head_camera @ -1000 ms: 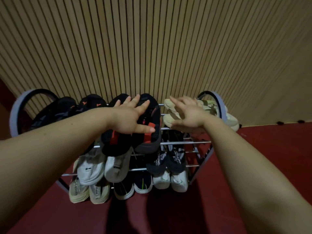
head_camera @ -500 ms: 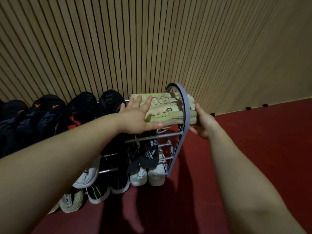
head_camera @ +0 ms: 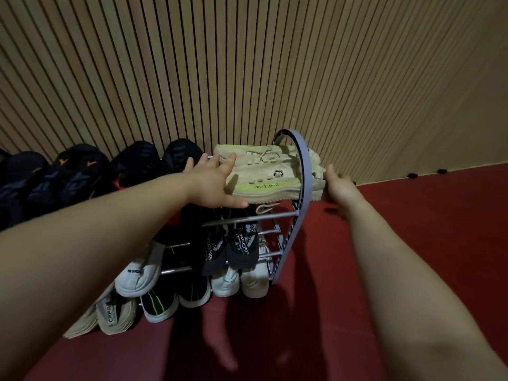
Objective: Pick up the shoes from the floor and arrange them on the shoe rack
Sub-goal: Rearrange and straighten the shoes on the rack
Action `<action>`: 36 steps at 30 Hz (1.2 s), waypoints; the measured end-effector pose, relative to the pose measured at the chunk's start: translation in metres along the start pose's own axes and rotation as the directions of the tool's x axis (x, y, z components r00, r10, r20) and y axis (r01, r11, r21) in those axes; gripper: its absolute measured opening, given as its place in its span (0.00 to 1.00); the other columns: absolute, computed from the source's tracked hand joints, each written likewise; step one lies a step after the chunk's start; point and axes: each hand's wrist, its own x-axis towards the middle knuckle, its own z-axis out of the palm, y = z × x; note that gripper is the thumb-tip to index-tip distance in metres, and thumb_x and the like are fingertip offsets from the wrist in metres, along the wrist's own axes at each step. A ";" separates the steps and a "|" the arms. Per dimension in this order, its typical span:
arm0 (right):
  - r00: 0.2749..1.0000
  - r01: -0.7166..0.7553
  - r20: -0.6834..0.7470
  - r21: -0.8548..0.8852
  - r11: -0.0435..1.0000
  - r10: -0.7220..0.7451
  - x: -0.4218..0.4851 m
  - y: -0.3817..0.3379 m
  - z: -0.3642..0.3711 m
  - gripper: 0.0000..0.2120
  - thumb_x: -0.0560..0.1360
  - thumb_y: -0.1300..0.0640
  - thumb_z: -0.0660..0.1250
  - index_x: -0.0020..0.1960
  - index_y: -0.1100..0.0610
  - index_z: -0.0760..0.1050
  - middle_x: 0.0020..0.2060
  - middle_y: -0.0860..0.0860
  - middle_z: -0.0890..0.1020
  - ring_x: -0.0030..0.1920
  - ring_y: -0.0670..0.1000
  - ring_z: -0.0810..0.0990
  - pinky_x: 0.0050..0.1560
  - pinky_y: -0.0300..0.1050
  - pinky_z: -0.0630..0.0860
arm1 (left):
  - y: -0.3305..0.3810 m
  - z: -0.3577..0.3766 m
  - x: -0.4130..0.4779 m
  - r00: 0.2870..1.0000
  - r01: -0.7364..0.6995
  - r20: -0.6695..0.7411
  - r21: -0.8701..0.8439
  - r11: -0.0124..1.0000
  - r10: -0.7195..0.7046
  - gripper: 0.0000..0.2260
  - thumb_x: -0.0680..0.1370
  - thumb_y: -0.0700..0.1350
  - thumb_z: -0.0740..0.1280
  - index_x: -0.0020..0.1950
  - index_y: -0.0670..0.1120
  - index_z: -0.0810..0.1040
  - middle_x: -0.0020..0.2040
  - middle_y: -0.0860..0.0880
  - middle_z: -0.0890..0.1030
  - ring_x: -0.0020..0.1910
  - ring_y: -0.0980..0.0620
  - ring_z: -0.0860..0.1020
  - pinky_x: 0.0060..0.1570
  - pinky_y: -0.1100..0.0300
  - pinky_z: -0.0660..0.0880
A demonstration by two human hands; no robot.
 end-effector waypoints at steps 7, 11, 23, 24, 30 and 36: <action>0.870 0.339 -0.185 -0.447 0.828 -0.456 -0.024 -0.012 0.012 0.30 0.79 0.38 0.53 0.77 0.48 0.52 0.76 0.56 0.55 0.76 0.57 0.51 0.73 0.60 0.49 | 0.001 0.007 0.045 0.994 -0.045 0.104 0.113 0.993 0.033 0.53 0.67 0.71 0.64 0.77 0.49 0.36 0.78 0.41 0.51 0.76 0.41 0.51 0.73 0.40 0.45; 0.762 0.487 -0.090 -0.574 0.658 -0.642 -0.038 -0.023 0.022 0.29 0.79 0.40 0.54 0.76 0.49 0.54 0.76 0.56 0.56 0.76 0.55 0.50 0.74 0.59 0.46 | 0.007 0.015 0.051 0.999 -0.018 0.048 0.201 0.979 0.008 0.54 0.64 0.74 0.64 0.77 0.52 0.37 0.75 0.36 0.55 0.73 0.36 0.58 0.70 0.44 0.58; 0.982 0.045 -0.181 -0.024 0.999 -0.048 -0.004 -0.005 0.002 0.33 0.76 0.34 0.54 0.75 0.51 0.58 0.72 0.58 0.66 0.69 0.61 0.68 0.67 0.61 0.67 | 0.003 0.016 0.050 0.998 -0.039 -0.030 0.210 0.977 0.046 0.57 0.62 0.75 0.64 0.77 0.51 0.37 0.75 0.39 0.56 0.74 0.39 0.55 0.71 0.45 0.53; 0.995 -0.026 -0.089 0.085 0.996 0.033 -0.003 0.000 0.001 0.31 0.75 0.34 0.55 0.71 0.52 0.65 0.67 0.57 0.73 0.64 0.59 0.74 0.63 0.60 0.72 | 0.003 0.017 0.050 0.998 -0.043 -0.031 0.191 0.981 0.050 0.57 0.62 0.75 0.65 0.76 0.52 0.35 0.75 0.39 0.55 0.74 0.39 0.54 0.71 0.44 0.53; 0.985 -0.106 0.159 0.282 0.954 0.062 -0.004 0.010 0.006 0.09 0.79 0.48 0.62 0.53 0.52 0.74 0.45 0.51 0.82 0.45 0.49 0.81 0.39 0.44 0.78 | 0.002 0.008 0.045 0.997 -0.053 -0.041 0.103 0.993 0.058 0.53 0.66 0.73 0.61 0.75 0.53 0.32 0.77 0.39 0.52 0.76 0.39 0.51 0.73 0.42 0.46; 0.993 -0.107 0.081 0.381 0.918 0.082 0.007 0.011 -0.007 0.13 0.78 0.51 0.62 0.60 0.56 0.73 0.47 0.52 0.82 0.46 0.51 0.81 0.40 0.46 0.77 | -0.004 0.001 0.040 0.999 -0.019 -0.035 0.034 0.999 0.020 0.50 0.69 0.72 0.60 0.76 0.52 0.32 0.78 0.42 0.49 0.77 0.42 0.49 0.73 0.43 0.44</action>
